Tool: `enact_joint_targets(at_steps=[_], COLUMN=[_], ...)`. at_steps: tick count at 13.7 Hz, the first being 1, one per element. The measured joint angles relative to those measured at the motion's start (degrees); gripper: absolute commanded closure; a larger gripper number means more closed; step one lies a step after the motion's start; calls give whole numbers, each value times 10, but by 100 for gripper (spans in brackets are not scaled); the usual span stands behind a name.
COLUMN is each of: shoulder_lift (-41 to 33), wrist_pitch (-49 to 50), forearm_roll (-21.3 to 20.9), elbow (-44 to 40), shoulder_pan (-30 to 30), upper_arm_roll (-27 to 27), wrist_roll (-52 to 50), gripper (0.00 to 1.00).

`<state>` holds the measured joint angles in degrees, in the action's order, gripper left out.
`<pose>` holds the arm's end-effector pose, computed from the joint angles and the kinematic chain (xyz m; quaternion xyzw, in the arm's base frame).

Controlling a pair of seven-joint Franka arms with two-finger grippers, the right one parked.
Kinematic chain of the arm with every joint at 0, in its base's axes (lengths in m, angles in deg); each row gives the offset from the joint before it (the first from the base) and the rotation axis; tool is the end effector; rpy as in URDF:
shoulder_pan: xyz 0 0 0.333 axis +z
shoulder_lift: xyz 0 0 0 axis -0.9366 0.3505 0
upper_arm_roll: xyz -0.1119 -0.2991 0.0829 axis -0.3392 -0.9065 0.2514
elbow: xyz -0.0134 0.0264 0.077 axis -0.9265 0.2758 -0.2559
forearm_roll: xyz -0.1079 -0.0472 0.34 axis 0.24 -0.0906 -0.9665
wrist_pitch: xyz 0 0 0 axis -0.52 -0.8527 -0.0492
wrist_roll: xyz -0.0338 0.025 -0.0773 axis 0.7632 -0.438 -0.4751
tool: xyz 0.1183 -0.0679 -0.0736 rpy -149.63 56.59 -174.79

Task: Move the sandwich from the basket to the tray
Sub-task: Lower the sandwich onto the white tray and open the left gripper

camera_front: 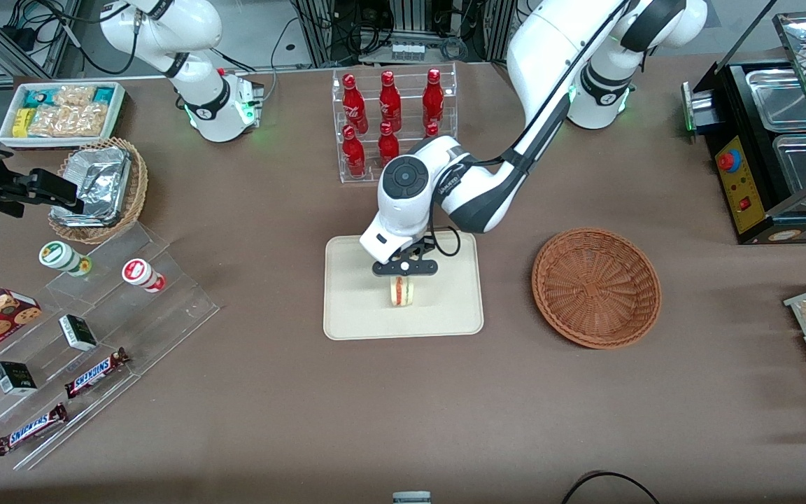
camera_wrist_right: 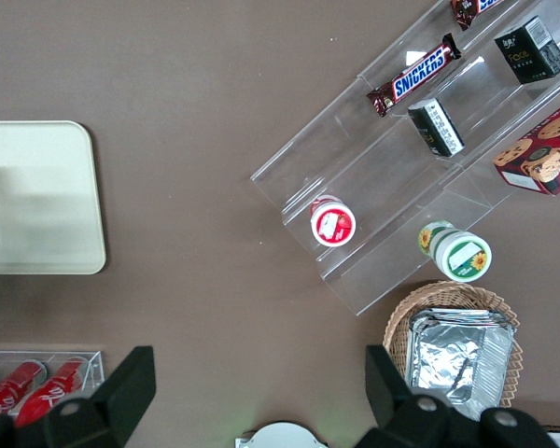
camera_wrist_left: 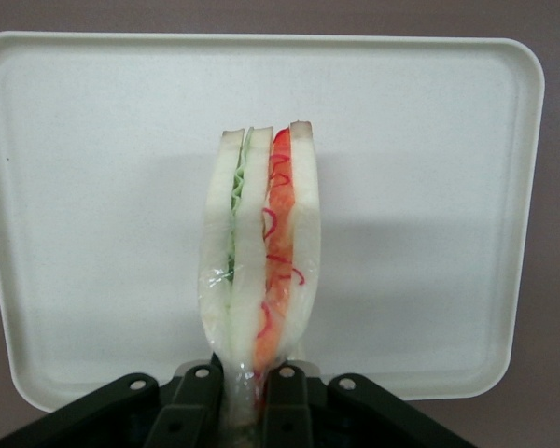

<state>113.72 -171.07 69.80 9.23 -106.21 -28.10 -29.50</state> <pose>0.4761 -0.5094 0.2707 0.9993 0.0137 -0.0149 0.0299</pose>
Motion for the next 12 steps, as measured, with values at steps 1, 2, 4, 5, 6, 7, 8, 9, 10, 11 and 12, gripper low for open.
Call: enact_joint_targets(at_steps=[1, 2, 4, 5, 6, 7, 8, 9, 10, 11, 12], shoulder_lift=[2, 5, 13, 16, 20, 25, 30, 36, 42, 47, 49], wrist_pitch=[0, -1, -10, -12, -12, -15, -25, -38, -48, -53, -54], forearm_roll=[0, 0, 0, 0, 0, 0, 0, 0, 0, 0, 0], elbow=[0, 0, 0, 0, -1, -1, -1, -2, -2, -3, -3], shoulder_pan=[0, 0, -1, -2, -2, -3, -4, -5, -6, -7, -7], upper_arm_roll=[0, 0, 0, 0, 0, 0, 0, 0, 0, 0, 0], wrist_roll=[0, 0, 0, 0, 0, 0, 0, 0, 0, 0, 0], gripper=[100, 100, 100, 100, 100, 100, 100, 100, 100, 98, 98])
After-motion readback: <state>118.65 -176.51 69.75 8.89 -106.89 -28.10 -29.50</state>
